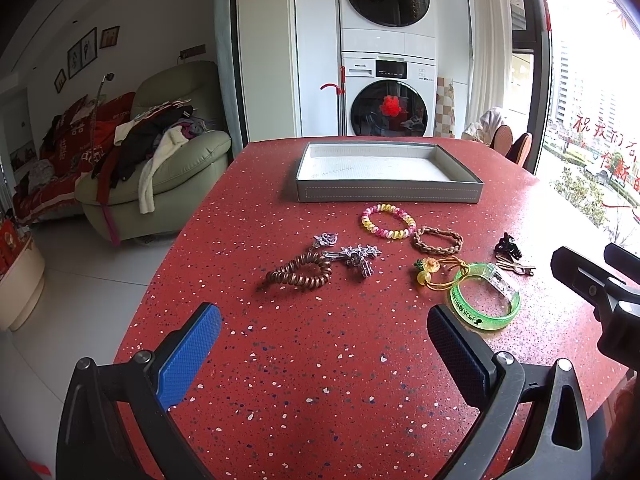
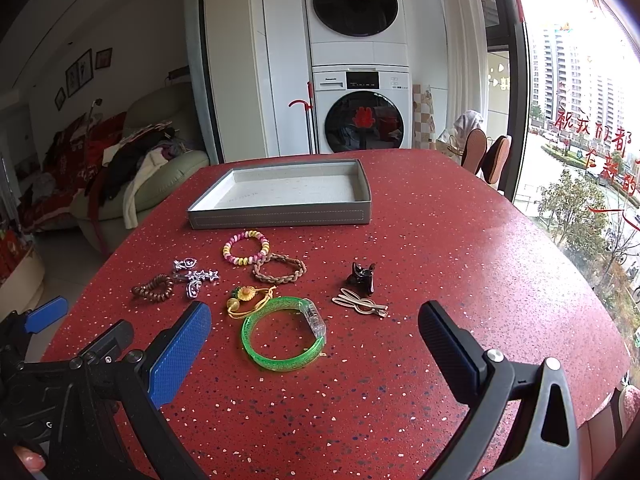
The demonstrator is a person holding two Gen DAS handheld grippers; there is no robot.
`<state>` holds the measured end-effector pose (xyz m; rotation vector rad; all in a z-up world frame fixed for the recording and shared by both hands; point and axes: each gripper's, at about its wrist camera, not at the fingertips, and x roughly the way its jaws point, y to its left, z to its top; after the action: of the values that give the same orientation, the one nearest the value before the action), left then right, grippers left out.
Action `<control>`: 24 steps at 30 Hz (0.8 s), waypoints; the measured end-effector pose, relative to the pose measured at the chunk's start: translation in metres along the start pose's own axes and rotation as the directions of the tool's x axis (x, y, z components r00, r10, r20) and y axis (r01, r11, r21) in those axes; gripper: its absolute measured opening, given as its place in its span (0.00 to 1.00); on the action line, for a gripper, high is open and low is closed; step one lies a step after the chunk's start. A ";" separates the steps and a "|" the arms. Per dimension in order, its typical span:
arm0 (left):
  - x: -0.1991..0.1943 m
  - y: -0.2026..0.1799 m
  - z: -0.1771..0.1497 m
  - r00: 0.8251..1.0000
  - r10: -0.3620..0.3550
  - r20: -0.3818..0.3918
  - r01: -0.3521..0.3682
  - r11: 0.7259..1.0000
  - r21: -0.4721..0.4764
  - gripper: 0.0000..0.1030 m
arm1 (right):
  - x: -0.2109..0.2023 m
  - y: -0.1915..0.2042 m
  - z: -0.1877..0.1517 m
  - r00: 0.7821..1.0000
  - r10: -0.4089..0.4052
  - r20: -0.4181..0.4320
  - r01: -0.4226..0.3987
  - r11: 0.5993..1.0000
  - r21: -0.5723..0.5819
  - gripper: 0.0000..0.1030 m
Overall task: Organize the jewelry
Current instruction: 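Grasp the brown coiled hair tie with left tool while right tool grasps green bangle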
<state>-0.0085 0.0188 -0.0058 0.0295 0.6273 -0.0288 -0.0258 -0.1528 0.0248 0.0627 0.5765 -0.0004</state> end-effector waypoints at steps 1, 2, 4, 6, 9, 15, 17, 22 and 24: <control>0.000 0.000 0.000 1.000 0.000 0.000 0.000 1.000 0.000 1.00 | 0.000 0.000 0.000 1.000 0.000 0.001 0.000 1.000 0.000 1.00; 0.000 0.001 -0.001 1.000 0.000 -0.001 0.000 1.000 0.000 1.00 | 0.001 -0.001 0.000 1.000 0.000 0.000 0.000 1.000 0.000 1.00; 0.000 0.000 0.000 1.000 0.000 -0.004 0.000 1.000 0.000 1.00 | 0.001 -0.001 0.000 1.000 0.001 -0.001 -0.001 1.000 0.000 1.00; 0.002 -0.002 0.002 1.000 0.000 -0.010 0.000 1.000 -0.001 1.00 | 0.002 -0.002 0.000 1.000 0.003 -0.003 -0.003 1.000 0.000 1.00; 0.005 -0.001 0.001 1.000 0.004 -0.029 -0.004 1.000 -0.002 1.00 | 0.004 -0.002 0.001 1.000 0.007 -0.011 -0.007 1.000 0.004 1.00; 0.022 0.013 0.008 0.996 -0.003 -0.086 0.001 1.000 -0.030 1.00 | 0.012 -0.008 0.003 0.999 0.004 -0.043 -0.003 1.000 0.019 1.00; 0.031 0.022 0.013 0.993 -0.019 -0.115 0.014 0.999 -0.046 1.00 | 0.017 -0.016 0.005 0.998 -0.005 -0.068 0.008 0.999 0.036 1.00; 0.056 0.049 0.032 0.987 -0.001 -0.160 -0.012 0.997 -0.079 1.00 | 0.036 -0.029 0.009 0.989 -0.037 -0.146 0.043 0.998 0.038 1.00; 0.068 0.058 0.040 0.985 0.005 -0.171 -0.020 0.996 -0.087 1.00 | 0.045 -0.033 0.010 0.983 -0.034 -0.180 0.043 0.998 0.042 1.00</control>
<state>0.0720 0.0743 -0.0120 -0.0498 0.7991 0.0140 0.0165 -0.1853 0.0067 0.0967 0.7576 -0.0460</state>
